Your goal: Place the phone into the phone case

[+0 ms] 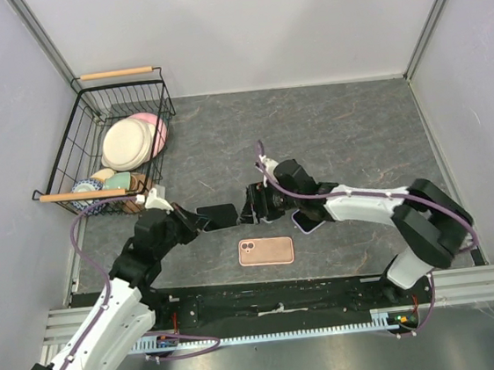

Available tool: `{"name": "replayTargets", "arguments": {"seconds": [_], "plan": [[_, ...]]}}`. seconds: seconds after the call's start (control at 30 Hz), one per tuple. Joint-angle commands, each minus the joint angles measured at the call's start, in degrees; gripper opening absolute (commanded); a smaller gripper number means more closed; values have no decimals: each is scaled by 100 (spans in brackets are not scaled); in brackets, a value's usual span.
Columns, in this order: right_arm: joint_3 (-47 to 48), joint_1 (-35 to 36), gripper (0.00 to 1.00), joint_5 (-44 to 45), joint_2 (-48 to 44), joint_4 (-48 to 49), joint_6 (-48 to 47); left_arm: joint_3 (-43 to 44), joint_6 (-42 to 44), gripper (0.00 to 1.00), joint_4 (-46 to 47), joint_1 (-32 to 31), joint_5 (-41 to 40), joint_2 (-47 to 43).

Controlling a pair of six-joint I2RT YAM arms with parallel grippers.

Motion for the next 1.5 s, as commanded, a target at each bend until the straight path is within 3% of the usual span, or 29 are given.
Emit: {"name": "replayTargets", "arguments": {"seconds": [0.0,0.27,0.53,0.63,0.77,0.93,1.1,1.13,1.17,1.33,1.47], "plan": [[-156,-47,86,214,-1036,19,-240,637,654,2,-118,-3,-63,-152],[-718,-346,87,-14,-2523,-139,-408,866,1068,2,882,-12,1571,-152],[-1360,-750,88,-479,-3789,-122,-531,665,647,2,2368,-12,2915,-152],[-1578,-759,87,-944,-4053,237,-373,358,174,2,3384,-3,3241,-275],[-1887,-759,85,-1341,-4405,1370,259,207,-101,2,4030,-3,3496,-310],[-1949,-759,75,-1544,-4564,1584,541,84,-373,2,4583,-3,3813,-363],[-2177,-751,68,-1816,-4555,2514,1130,-30,-602,2,5076,-12,3901,-275],[-2247,-733,56,-1851,-4529,2637,1183,-100,-707,2,5172,-3,3901,-258],[-2265,-724,52,-1887,-4511,2769,1244,-136,-760,2,5312,-3,3910,-205],[-2529,-715,42,-1554,-4590,3218,1543,-320,-1006,2,5849,-3,3980,-3],[-2468,-663,40,-1632,-4388,3525,1623,-356,-1077,2,5920,-3,4033,59]]}}
